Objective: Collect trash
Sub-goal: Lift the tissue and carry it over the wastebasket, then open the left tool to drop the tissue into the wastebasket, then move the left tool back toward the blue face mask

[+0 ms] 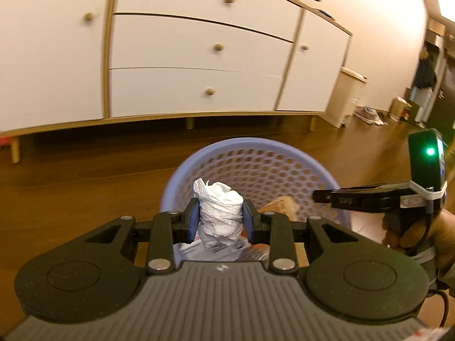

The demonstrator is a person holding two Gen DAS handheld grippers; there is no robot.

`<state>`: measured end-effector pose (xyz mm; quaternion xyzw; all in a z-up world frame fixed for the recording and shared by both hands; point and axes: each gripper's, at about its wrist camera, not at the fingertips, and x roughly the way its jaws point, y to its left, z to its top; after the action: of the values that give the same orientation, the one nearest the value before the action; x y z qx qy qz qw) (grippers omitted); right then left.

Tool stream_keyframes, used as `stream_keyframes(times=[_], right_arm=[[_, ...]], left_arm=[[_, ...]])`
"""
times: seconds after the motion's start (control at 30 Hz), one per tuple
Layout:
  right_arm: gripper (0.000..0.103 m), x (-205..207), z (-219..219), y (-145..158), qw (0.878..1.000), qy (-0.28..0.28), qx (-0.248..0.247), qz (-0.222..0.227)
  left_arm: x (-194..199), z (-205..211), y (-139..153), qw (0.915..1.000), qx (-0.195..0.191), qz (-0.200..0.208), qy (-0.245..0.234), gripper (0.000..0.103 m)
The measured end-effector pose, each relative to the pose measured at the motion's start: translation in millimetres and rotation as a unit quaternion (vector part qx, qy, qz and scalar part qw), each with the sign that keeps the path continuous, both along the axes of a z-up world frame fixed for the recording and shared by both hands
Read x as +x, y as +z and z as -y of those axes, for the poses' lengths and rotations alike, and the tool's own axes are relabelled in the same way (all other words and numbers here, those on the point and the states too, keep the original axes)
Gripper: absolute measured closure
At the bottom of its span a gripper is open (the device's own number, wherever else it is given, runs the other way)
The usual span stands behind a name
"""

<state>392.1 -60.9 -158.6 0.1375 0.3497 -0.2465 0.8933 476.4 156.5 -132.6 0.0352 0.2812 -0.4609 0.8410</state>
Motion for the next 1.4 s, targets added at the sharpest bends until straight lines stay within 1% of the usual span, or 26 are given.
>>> stream_keyframes(times=[0.23, 0.33, 0.4, 0.67, 0.73, 0.77, 0.93, 1.4], right_arm=[[0.093, -1, -1, 3, 1.0, 0.004, 0.001, 0.001], [0.093, -2, 0, 3, 1.0, 0.004, 0.001, 0.001], [0.093, -2, 0, 2, 1.0, 0.004, 0.001, 0.001], [0.093, -1, -2, 2, 1.0, 0.004, -0.002, 0.0], [0.093, -1, -2, 2, 1.0, 0.004, -0.002, 0.0], [0.093, -1, -2, 1, 1.0, 0.004, -0.002, -0.001], [0.093, -1, -2, 1, 1.0, 0.005, -0.002, -0.001], [0.093, -1, 0, 0, 1.0, 0.004, 0.0, -0.001]], left_arm=[[-7, 30, -4, 0.9992, 0.011, -0.005, -0.038, 0.075], [-7, 37, -6, 0.9987, 0.015, -0.016, -0.045, 0.067], [-7, 39, -8, 0.9988, 0.016, -0.015, -0.043, 0.061], [-5, 34, -8, 0.9988, 0.017, -0.019, -0.042, 0.058], [-5, 35, -8, 0.9983, 0.015, -0.026, -0.05, 0.05], [-6, 36, -9, 0.9978, 0.016, -0.029, -0.057, 0.049], [-13, 40, -9, 0.9973, 0.026, -0.017, -0.067, 0.048], [-1, 25, -9, 0.9986, 0.022, -0.031, -0.035, 0.047]])
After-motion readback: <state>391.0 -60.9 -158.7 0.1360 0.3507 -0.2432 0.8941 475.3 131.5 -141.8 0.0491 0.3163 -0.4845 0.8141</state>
